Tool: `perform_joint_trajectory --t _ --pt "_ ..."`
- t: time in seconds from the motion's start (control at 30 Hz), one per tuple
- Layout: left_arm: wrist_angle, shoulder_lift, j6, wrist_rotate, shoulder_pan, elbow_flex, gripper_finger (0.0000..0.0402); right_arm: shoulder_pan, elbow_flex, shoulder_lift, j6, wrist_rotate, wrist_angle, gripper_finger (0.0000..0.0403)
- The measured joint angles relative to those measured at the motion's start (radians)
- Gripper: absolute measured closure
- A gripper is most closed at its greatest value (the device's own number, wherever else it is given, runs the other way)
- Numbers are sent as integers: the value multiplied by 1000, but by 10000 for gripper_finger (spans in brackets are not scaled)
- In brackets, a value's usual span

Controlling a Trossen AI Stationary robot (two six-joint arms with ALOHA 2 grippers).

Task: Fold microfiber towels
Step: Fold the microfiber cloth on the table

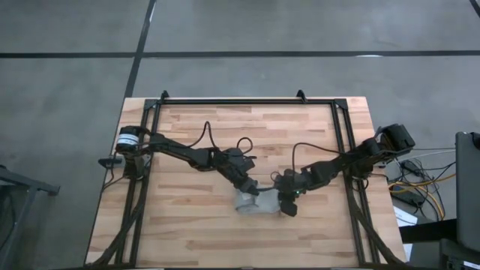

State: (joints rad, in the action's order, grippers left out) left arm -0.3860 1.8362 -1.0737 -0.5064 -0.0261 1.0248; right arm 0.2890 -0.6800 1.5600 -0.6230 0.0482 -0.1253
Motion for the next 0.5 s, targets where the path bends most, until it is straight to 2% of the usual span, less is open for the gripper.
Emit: perform_joint_trajectory --t 0.5 --pt "-11 4 55 -13 16 0 401 0 0 -46 -14 -25 -58 360"
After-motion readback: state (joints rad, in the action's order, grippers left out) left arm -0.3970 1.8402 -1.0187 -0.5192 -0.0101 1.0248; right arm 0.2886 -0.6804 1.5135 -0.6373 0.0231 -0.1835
